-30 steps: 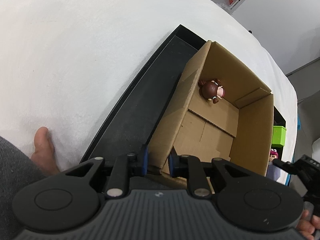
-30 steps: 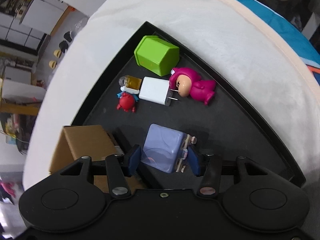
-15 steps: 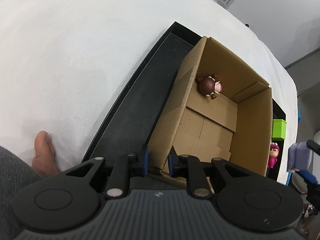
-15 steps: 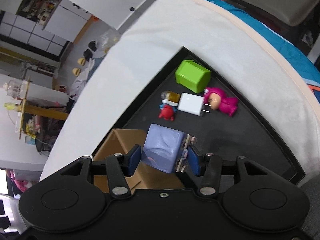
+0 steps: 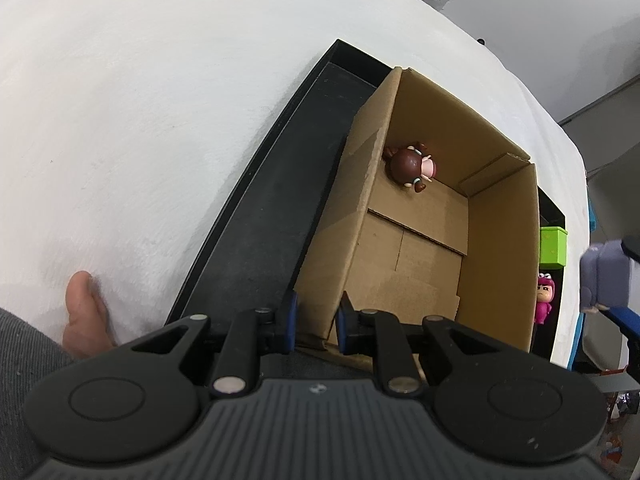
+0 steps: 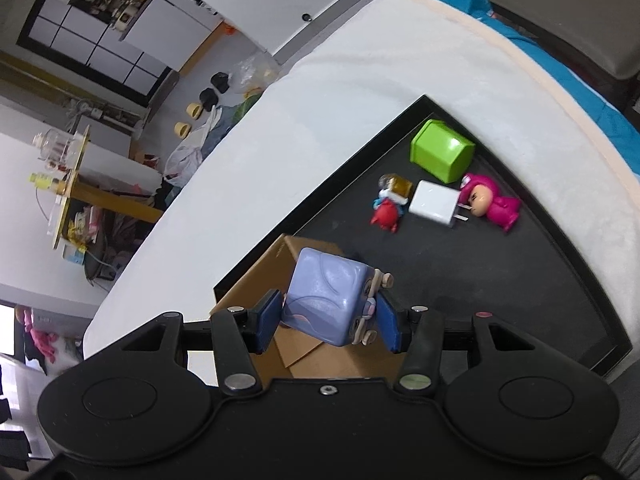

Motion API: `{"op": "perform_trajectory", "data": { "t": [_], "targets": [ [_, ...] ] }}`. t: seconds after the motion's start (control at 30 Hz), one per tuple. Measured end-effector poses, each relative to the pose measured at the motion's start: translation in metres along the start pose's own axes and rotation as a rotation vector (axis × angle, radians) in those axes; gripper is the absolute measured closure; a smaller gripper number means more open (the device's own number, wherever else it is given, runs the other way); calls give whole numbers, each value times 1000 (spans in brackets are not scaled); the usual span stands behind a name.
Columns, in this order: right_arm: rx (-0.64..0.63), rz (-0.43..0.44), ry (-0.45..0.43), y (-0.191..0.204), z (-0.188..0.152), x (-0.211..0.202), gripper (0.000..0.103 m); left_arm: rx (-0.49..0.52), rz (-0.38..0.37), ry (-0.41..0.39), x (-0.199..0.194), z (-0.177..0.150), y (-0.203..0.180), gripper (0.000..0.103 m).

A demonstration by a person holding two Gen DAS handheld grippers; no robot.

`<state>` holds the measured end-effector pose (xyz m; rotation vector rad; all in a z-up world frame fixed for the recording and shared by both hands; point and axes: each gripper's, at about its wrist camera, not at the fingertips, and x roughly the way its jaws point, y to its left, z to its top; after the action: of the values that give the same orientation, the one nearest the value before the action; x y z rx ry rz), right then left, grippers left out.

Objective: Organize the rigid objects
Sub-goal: 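Carry the lavender cube into the box and release it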

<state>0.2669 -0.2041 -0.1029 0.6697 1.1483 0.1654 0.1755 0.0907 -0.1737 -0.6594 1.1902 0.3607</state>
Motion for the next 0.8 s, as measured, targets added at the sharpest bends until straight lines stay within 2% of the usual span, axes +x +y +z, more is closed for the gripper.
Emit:
{"op": "perform_trajectory", "data": {
  "t": [0.8],
  "targets": [
    [-97,27,92,50,-33,46,53,38,-51,21,-1,-4,5,85]
  ]
}}
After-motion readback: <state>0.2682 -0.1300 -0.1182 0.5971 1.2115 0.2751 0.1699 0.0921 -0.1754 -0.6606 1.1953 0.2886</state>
